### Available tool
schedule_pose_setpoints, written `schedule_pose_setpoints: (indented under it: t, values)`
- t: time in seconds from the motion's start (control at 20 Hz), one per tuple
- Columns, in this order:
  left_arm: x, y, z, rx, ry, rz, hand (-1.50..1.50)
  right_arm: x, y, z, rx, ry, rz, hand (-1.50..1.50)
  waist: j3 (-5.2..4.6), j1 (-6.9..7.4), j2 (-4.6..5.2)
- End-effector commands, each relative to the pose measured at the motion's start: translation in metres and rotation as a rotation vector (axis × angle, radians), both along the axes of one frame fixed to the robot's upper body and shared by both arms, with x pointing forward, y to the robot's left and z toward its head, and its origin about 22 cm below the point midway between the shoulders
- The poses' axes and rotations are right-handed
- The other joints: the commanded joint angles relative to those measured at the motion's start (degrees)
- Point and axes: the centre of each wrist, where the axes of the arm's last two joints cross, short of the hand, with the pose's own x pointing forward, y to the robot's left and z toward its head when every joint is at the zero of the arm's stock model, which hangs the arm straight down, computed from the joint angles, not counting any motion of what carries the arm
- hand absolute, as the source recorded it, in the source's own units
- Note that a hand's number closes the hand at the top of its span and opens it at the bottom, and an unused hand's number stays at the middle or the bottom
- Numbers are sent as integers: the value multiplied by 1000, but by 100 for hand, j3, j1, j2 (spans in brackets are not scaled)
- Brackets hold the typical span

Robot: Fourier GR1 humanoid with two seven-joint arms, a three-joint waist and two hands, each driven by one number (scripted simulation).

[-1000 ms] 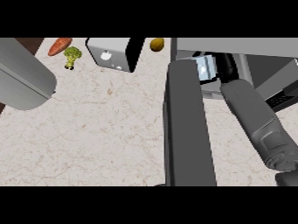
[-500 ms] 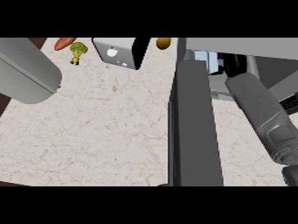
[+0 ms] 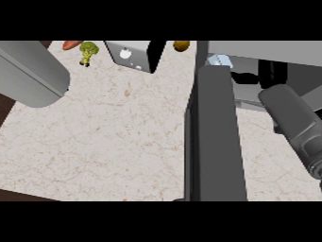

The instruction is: Pick up the milk, place it into the microwave and close the microwave

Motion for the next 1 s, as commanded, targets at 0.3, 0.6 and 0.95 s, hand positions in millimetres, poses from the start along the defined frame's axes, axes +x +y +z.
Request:
schedule_pose_setpoints:
  t: [0.3,0.6,0.95]
  values:
    - [19,-3,-1,28,30,-53,-150,8,33,8,-15,-28,190,-150,26,-14,26]
    - [21,-11,-5,42,28,-118,-150,8,35,8,70,-2,275,-150,28,4,-9]
    - [32,-27,-12,16,36,-220,-150,4,39,0,266,38,422,-150,19,-236,-122]
